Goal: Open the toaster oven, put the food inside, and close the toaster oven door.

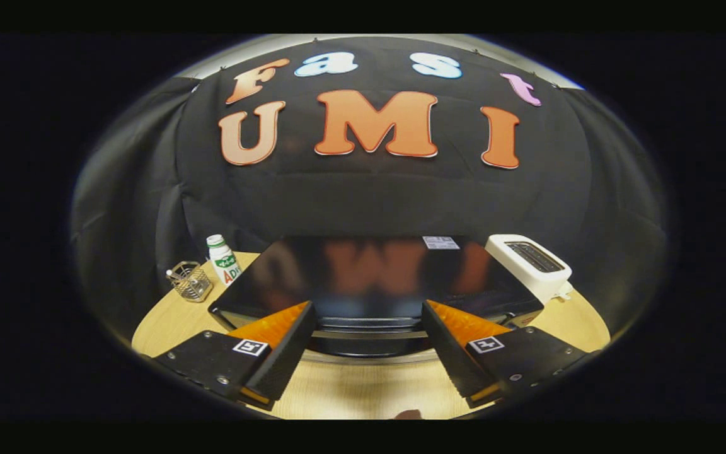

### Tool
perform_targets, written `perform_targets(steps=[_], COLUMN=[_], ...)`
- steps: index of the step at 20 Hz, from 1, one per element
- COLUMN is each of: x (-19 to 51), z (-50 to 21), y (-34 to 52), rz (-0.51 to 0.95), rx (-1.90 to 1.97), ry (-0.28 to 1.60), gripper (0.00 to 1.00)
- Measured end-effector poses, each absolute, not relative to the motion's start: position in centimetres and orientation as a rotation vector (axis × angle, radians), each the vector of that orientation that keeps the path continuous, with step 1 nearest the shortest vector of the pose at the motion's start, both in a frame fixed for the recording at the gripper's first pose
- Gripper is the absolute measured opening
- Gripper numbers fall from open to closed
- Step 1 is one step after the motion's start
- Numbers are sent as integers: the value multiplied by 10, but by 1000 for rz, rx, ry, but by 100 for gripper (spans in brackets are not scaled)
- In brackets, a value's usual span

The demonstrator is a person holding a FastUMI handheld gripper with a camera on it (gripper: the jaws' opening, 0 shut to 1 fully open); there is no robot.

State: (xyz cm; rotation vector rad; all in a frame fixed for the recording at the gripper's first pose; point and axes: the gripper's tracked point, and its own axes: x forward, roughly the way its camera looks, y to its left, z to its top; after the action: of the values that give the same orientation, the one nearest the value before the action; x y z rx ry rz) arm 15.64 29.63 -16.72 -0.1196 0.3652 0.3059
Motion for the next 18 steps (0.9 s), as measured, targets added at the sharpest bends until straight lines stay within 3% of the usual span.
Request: perform_targets(steps=[18], x=[111], z=[-178], y=[276], rz=[314], rx=[-84], ry=[354], gripper=[99])
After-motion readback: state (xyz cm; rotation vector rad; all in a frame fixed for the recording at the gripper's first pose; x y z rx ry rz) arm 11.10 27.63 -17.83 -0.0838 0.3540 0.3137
